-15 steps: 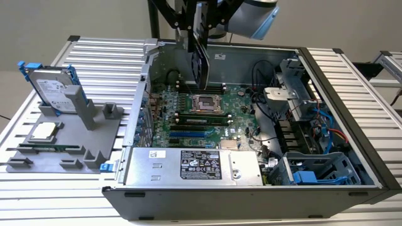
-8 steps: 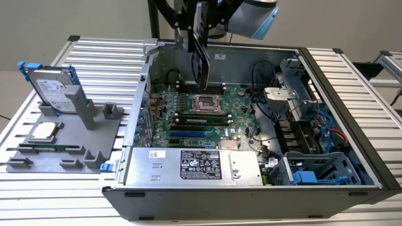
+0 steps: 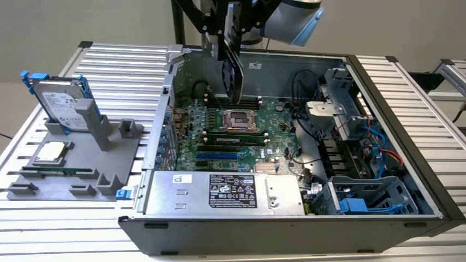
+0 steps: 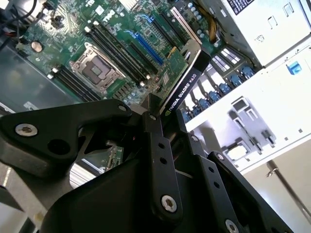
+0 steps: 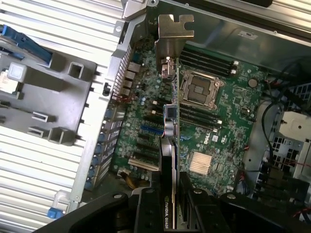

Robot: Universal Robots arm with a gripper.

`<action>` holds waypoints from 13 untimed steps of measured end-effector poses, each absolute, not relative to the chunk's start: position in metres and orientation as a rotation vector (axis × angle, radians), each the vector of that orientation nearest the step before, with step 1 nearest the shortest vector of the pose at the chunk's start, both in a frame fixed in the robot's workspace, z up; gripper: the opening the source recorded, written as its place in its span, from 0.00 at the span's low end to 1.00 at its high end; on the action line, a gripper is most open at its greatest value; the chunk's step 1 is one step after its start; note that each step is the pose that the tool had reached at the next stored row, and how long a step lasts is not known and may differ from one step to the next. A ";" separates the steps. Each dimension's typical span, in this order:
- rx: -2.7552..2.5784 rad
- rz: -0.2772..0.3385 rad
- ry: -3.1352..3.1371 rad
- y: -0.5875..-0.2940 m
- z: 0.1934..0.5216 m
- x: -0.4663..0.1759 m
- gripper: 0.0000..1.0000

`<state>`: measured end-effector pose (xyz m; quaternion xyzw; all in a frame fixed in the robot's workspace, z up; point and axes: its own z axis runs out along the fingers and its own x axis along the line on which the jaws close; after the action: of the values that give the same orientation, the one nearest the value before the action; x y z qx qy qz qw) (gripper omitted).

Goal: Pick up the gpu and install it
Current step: 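Insert the gpu into the slot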

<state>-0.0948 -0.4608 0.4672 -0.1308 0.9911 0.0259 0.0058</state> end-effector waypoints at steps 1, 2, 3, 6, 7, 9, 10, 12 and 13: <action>-0.412 0.081 3.102 -0.461 0.467 -0.095 0.00; -0.414 0.081 3.101 -0.461 0.467 -0.095 0.00; -0.417 0.081 3.101 -0.461 0.467 -0.095 0.00; -0.425 0.081 3.100 -0.461 0.467 -0.095 0.00; -0.428 0.081 3.100 -0.461 0.467 -0.095 0.00; -0.436 0.081 3.099 -0.461 0.467 -0.095 0.00; -0.440 0.081 3.098 -0.461 0.467 -0.095 0.00; -0.450 0.082 3.097 -0.461 0.467 -0.095 0.00; -0.455 0.082 3.096 -0.461 0.467 -0.095 0.00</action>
<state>-0.0948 -0.4608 0.4672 -0.1453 0.9890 0.0261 0.0055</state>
